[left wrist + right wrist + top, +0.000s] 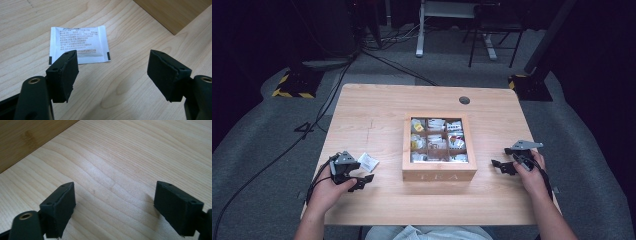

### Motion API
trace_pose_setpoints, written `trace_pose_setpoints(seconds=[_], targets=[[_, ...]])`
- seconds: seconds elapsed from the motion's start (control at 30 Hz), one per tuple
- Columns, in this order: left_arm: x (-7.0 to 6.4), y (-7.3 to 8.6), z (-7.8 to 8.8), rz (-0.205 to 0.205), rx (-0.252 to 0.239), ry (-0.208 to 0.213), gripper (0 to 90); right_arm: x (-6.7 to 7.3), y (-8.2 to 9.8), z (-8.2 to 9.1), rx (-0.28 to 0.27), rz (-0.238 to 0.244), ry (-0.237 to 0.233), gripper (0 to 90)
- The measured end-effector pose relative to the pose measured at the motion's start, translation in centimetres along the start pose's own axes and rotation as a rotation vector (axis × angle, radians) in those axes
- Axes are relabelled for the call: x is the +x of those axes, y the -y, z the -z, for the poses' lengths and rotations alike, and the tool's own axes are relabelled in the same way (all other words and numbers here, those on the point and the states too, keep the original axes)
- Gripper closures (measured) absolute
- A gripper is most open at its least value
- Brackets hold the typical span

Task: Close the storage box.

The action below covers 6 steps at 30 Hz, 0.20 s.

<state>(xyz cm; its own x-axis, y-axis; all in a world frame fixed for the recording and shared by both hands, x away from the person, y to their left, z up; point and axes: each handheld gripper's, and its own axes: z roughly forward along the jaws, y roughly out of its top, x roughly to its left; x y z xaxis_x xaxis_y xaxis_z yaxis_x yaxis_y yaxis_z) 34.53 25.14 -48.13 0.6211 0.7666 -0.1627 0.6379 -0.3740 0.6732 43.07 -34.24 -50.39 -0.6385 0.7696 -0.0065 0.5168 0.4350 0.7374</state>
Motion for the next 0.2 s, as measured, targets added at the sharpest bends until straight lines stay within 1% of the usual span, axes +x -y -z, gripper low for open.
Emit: trace_pose_setpoints(seconds=[0.03,0.1,0.17,0.2], targets=[[0.10,0.06,-0.05,0.002,-0.002,-0.002,25.6,0.02,-0.01,-0.02,0.001,0.001,-0.003,15.8],[0.21,0.12,-0.11,0.006,0.011,0.001,25.6,0.22,-0.03,-0.05,0.004,-0.002,0.003,14.6],[0.29,0.11,-0.13,0.010,0.010,-0.011,25.5,0.28,-0.09,-0.13,0.005,-0.006,0.007,14.4],[0.36,0.06,-0.09,0.012,0.010,-0.009,25.5,0.29,-0.10,-0.15,0.005,-0.008,0.010,14.4]])
